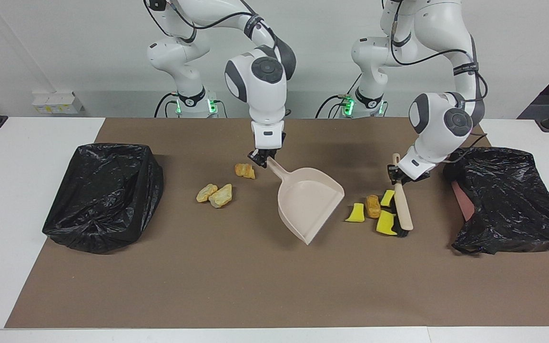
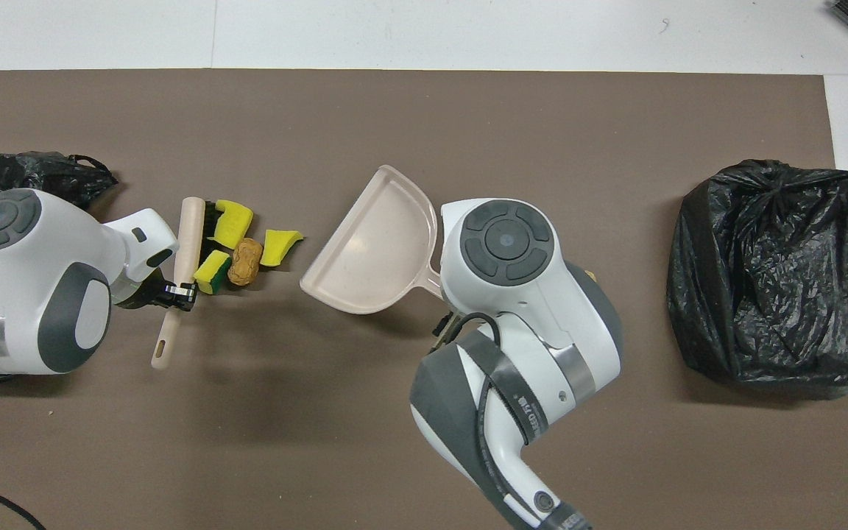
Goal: Sweep and dump trash in bin
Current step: 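Hold the dustpan with the right gripper while the left gripper sweeps sponges in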
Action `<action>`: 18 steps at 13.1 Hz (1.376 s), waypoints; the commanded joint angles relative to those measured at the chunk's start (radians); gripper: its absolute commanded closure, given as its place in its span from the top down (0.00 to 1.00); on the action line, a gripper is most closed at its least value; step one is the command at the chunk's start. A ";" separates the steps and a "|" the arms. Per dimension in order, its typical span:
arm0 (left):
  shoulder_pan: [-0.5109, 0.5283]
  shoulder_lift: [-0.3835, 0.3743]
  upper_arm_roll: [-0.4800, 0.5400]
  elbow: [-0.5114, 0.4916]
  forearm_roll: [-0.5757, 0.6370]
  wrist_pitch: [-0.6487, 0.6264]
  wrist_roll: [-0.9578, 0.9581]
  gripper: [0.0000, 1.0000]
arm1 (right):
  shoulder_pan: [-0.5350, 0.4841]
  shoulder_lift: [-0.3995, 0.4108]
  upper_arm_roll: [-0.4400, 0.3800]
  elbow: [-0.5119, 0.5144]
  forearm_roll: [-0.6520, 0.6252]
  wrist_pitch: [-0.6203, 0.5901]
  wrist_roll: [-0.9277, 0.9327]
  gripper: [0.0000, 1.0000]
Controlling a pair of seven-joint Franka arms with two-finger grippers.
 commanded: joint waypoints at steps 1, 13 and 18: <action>-0.026 -0.028 0.011 -0.035 -0.019 0.002 0.005 0.00 | -0.009 -0.033 0.010 -0.074 0.025 0.021 -0.169 0.00; -0.317 -0.097 0.011 -0.116 -0.091 -0.007 -0.143 0.00 | 0.080 0.048 0.010 -0.097 0.023 0.147 -0.082 0.00; -0.373 -0.100 0.018 -0.115 -0.096 0.004 -0.239 0.00 | 0.080 0.048 0.012 -0.097 0.023 0.146 -0.068 0.00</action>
